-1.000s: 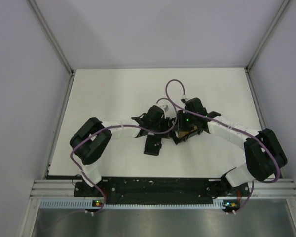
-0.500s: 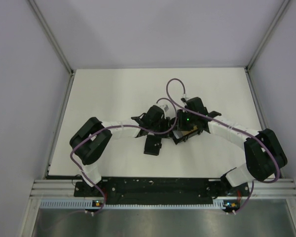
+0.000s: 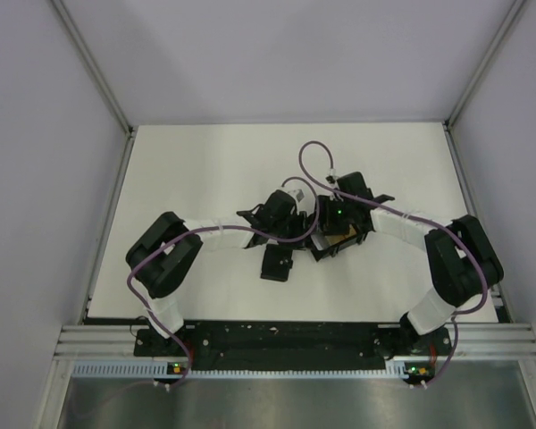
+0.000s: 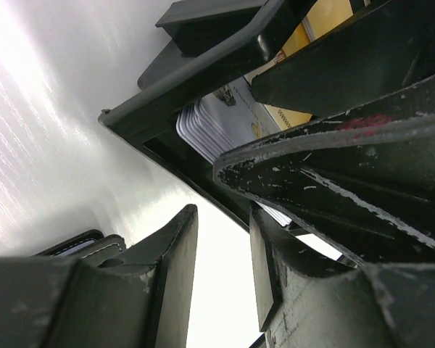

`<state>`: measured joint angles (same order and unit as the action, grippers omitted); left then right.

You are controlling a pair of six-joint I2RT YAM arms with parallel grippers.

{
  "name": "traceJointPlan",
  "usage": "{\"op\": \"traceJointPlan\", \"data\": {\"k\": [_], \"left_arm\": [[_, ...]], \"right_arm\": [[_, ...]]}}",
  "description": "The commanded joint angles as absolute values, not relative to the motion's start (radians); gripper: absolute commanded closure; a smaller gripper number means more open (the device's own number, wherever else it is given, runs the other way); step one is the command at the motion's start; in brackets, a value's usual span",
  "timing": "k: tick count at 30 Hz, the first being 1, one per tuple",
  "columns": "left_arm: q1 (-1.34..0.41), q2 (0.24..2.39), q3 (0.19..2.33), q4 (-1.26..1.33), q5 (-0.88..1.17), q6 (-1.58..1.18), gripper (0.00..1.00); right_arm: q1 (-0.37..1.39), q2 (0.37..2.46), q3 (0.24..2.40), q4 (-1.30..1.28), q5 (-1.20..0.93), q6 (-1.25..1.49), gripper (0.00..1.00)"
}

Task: Put the credit cards into the card holder
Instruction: Pick up the credit card from the storage box.

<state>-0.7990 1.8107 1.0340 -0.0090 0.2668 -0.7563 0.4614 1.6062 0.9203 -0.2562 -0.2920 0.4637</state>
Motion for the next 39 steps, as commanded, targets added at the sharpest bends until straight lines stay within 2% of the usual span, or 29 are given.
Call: {"op": "traceJointPlan", "data": {"k": [1,11,19,22,37,39], "left_arm": [[-0.792,1.796,1.060,0.020,0.261,-0.747,0.61],[-0.785,1.807,1.069,0.020,0.259,-0.747,0.61],[-0.784,1.802,1.066,0.017,0.256,-0.752,0.61],[-0.784,1.799,1.063,0.017,0.255,-0.752,0.61],[-0.779,1.781,1.055,0.009,0.233,-0.755,0.61],[-0.779,1.781,1.054,0.008,0.222,-0.755,0.61]], "right_arm": [[0.460,1.626,0.934,-0.218,-0.383,0.466,0.44],[0.459,1.583,0.908,-0.206,-0.408,0.492,0.65],[0.459,1.580,0.910,-0.212,-0.408,0.489,0.95],[0.459,1.565,0.913,-0.221,-0.396,0.488,1.00],[0.456,1.529,0.910,-0.222,-0.468,0.492,1.00],[0.456,1.519,0.900,-0.221,-0.468,0.494,0.95]]}}
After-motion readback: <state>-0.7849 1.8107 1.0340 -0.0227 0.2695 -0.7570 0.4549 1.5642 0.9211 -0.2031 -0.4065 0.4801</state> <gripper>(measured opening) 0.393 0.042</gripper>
